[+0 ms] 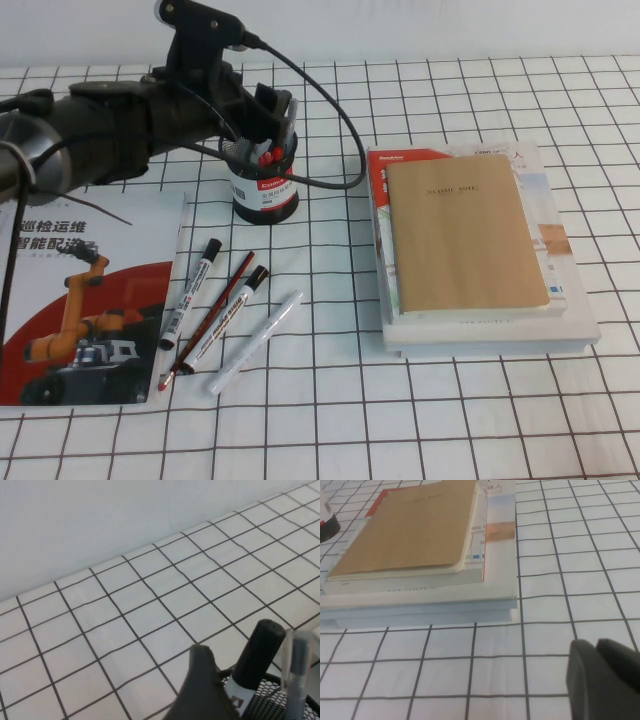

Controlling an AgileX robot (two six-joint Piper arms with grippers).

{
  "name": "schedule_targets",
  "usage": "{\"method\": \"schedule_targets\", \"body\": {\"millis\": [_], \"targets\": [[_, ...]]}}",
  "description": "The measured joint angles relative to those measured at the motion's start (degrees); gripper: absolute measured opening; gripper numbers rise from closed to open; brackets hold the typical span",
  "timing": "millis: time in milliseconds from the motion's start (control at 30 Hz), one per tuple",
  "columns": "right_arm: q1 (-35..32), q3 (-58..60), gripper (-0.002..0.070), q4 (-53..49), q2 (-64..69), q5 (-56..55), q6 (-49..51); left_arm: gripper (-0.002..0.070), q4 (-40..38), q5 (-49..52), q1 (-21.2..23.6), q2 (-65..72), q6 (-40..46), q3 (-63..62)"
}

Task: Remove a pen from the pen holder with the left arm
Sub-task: 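Take a marker out of the pen holder and lay it on the table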

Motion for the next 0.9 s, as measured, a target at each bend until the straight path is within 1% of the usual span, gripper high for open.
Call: {"method": "schedule_targets", "body": {"millis": [300,667,900], "targets": [[0.0,0.0,-0.0014,0.0,0.0,0.0,0.0,0.0451,0.0,-1.9,0.0,1.6,2.8,0.0],[0.0,0.0,-0.0014,0.0,0.0,0.0,0.0,0.0451,-0.1,-3.2,0.0,5.2,3.3,-5.1],[0.0,0.0,-0.0014,0.0,0.0,0.0,0.0,0.0451,-0.1,-2.7,0.0,5.4,3.3,-5.7]]}}
